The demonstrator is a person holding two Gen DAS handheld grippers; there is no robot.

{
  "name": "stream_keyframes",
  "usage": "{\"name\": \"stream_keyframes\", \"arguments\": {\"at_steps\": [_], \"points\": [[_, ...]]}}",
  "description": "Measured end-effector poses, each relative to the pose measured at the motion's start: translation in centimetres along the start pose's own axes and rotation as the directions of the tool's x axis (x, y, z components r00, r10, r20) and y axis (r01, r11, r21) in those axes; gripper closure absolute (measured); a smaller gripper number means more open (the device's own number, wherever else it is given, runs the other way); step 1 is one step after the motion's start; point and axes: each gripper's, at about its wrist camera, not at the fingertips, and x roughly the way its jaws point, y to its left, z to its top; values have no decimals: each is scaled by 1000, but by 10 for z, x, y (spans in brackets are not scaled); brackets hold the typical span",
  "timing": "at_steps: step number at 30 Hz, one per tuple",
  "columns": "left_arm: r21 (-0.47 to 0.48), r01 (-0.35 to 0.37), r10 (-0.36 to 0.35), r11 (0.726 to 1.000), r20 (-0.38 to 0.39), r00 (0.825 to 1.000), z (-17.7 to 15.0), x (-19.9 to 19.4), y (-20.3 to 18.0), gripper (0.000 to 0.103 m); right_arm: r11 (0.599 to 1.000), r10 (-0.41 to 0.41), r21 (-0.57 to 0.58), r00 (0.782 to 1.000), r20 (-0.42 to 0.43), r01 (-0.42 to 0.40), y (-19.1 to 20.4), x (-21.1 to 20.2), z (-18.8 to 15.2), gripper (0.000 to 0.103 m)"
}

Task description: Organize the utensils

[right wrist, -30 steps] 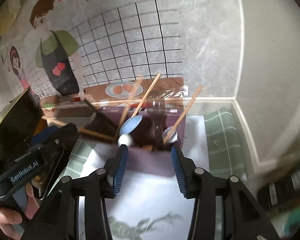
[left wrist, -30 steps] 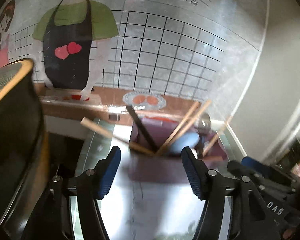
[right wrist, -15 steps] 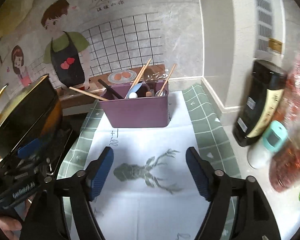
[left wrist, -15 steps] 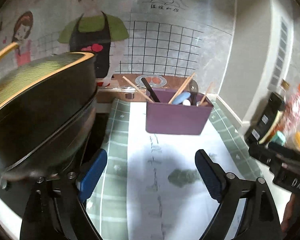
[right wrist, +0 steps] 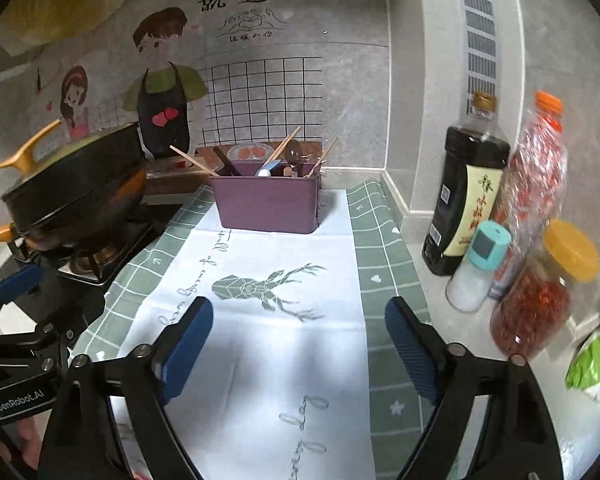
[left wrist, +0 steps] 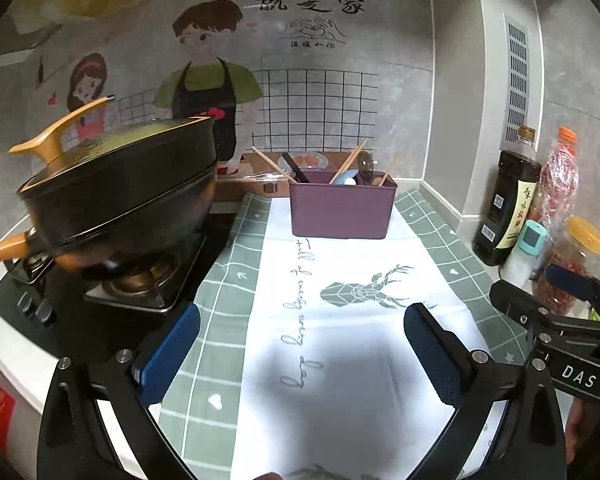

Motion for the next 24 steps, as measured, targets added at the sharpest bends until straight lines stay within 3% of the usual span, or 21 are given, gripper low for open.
{"name": "stream_keyframes", "arguments": {"at_steps": [13, 24], "points": [[-30, -24, 24, 999, -2, 1000, -6, -16, 0, 0, 1000, -5, 15, 1000, 28, 4, -12, -18, -13, 12], [-62, -27, 27, 998, -5, 1000, -12, -23, 3, 0, 999, -15, -43, 999, 32, 17, -3, -23, -18, 12]]}}
